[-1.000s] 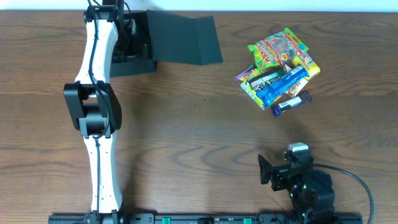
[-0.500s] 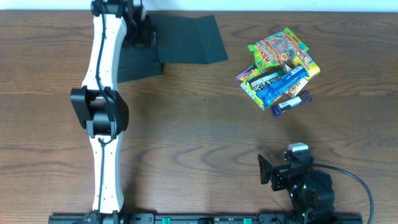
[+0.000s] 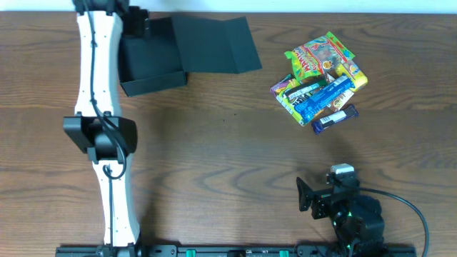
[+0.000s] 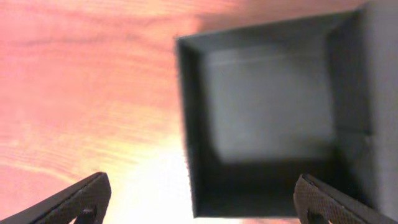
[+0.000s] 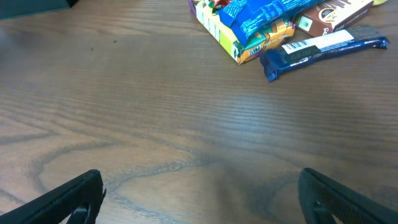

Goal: Pack container

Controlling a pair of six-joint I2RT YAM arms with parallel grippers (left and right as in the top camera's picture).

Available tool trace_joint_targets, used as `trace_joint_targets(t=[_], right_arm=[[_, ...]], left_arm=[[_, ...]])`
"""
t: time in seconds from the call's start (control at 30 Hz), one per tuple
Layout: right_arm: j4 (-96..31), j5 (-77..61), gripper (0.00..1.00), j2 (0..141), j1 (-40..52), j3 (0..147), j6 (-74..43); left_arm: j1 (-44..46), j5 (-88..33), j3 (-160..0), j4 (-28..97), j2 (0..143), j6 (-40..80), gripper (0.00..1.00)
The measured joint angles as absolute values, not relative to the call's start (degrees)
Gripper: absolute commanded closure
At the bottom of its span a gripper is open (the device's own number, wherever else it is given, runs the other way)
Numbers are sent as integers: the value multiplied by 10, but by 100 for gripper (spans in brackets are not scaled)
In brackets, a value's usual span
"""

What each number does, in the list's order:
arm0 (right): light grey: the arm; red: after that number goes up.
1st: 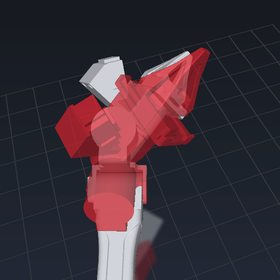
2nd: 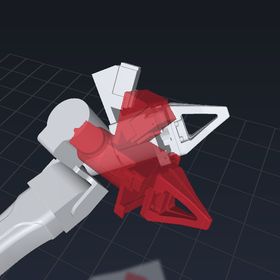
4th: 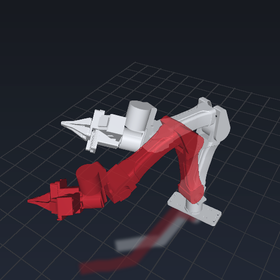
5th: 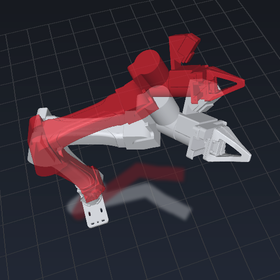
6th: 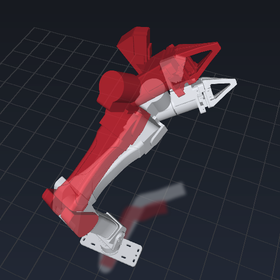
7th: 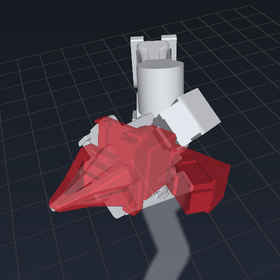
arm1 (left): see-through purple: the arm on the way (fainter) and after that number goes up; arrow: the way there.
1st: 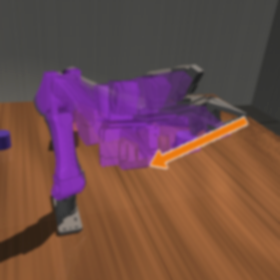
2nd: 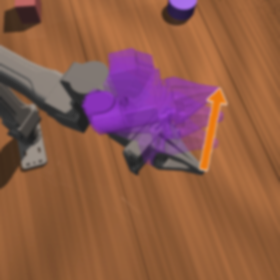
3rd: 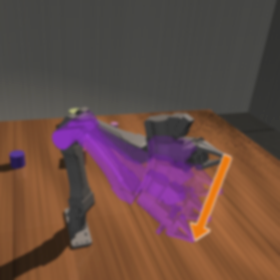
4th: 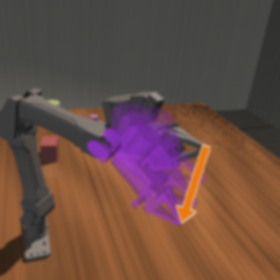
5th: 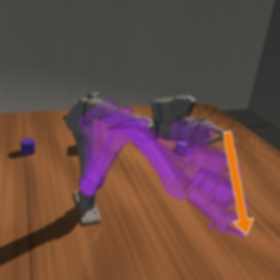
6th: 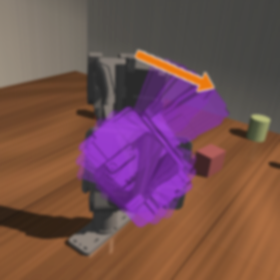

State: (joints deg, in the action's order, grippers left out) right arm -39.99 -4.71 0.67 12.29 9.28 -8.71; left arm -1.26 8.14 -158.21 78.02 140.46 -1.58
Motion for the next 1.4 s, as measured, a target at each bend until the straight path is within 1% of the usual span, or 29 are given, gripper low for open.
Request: trace_joint_targets(t=[0.27, 0.43, 0.7, 0.73, 0.77, 0.8, 0.83, 0.97, 1.0, 1.07, 1.13, 1.4], right_arm=[[-400, -47, 1, 7, 123, 93, -87], [-400, -47, 1, 7, 123, 93, -87], [-400, -47, 1, 7, 123, 93, -87], [-400, -47, 1, 7, 123, 93, -87], [-400, -47, 1, 7, 123, 93, -87], [-400, -47, 1, 7, 123, 93, -87], [-400, -47, 1, 7, 123, 93, -87], [-400, -47, 1, 7, 123, 93, -87], [-400, -47, 1, 7, 123, 93, -87], [-400, -47, 1, 7, 123, 93, -87], [-400, -47, 1, 7, 123, 93, -87], [-400, -47, 1, 7, 123, 93, -87]], left_arm=[[-76, 22, -1553, 781, 1405, -16, 4], [-78, -11, -1484, 772, 1406, -20, 4], [-72, -27, -1393, 725, 1410, -30, 5], [-72, -27, -1381, 720, 1410, -30, 4], [-72, -27, -1369, 715, 1411, -30, 2], [-72, -27, -1363, 714, 1411, -30, 5], [-73, -27, -1356, 712, 1412, -28, 13], [-73, -28, -1343, 708, 1413, -14, 58], [-73, -29, -1343, 707, 1413, -9, 67], [-73, -31, -1343, 707, 1413, 3, 83], [-73, -29, -1343, 709, 1413, 17, 94], [-74, -46, -1343, 739, 1413, 77, 94]])
